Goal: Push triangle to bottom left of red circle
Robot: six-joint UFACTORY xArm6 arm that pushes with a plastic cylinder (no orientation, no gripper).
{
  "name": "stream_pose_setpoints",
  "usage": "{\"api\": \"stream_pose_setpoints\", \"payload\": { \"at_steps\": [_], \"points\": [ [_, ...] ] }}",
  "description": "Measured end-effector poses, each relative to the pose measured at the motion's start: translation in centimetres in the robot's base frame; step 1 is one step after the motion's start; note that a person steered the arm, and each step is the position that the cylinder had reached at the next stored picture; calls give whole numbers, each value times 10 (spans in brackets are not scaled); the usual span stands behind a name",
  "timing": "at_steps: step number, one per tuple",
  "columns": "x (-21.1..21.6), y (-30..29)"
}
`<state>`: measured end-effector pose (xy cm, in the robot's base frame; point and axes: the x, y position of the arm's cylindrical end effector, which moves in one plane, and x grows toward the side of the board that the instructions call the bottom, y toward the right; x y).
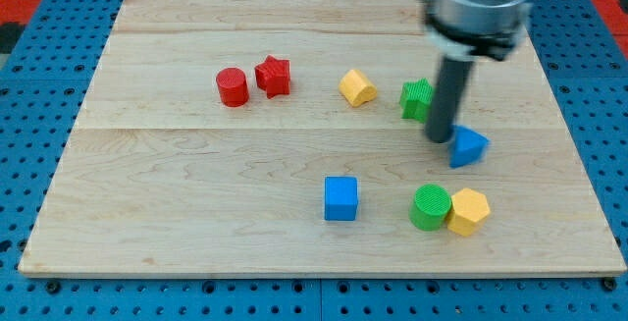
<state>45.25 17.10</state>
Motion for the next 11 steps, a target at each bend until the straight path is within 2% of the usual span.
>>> {"api": "stream_pose_setpoints", "payload": {
  "at_steps": [1, 2, 3, 4, 5, 6, 7, 8, 9, 10, 11],
  "points": [
    [3, 58],
    [59, 82],
    [51, 36],
    [34, 67],
    [11, 74],
    [-6, 38],
    [9, -84],
    [25, -162],
    [52, -180],
    [19, -264],
    [21, -316]
  ]
}}
